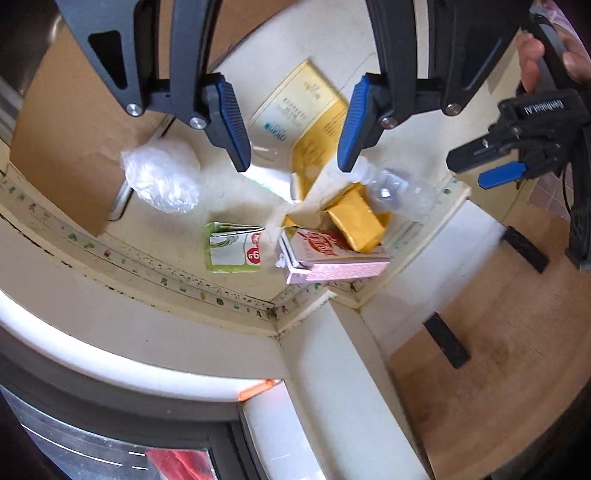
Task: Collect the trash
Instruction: 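Grasp the clear plastic bottle with the left tool while the right tool grasps the yellow sachet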
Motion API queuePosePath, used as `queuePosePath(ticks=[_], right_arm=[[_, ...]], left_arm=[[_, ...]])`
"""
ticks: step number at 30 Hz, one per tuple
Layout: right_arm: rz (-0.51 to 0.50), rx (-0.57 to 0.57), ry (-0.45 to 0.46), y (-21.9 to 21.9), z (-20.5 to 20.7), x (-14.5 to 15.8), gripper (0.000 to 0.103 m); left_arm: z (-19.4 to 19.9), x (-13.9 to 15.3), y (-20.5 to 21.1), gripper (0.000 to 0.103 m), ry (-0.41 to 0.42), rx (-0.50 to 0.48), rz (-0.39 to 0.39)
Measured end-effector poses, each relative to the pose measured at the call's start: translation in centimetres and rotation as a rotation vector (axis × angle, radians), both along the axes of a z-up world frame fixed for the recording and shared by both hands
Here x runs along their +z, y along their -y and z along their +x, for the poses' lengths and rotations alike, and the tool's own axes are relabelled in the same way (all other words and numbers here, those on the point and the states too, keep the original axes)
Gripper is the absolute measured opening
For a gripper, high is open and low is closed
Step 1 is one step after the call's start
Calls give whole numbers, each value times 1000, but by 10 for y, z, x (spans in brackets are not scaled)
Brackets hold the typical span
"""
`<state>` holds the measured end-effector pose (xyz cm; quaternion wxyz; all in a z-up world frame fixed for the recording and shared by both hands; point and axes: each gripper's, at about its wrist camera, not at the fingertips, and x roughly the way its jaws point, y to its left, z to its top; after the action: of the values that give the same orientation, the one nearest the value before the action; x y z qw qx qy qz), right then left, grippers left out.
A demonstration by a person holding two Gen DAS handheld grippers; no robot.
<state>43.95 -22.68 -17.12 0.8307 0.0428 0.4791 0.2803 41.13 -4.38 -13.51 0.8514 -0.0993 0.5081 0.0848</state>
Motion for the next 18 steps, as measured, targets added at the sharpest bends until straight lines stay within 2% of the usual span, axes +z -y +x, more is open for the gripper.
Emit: queuePosePath(ticks=[2,10,18], right_arm=[[-21,6,8,-3,8,-12,49],[9,59,18,-11,19,-41,49],[59,82,2,-19,23,-52,51]], left_arm=[[11,-10,-3,87,-11,16,-10],[39,-45,-29,87,-42,152,-184],[62,-66,-31,87,-72,222,-176]])
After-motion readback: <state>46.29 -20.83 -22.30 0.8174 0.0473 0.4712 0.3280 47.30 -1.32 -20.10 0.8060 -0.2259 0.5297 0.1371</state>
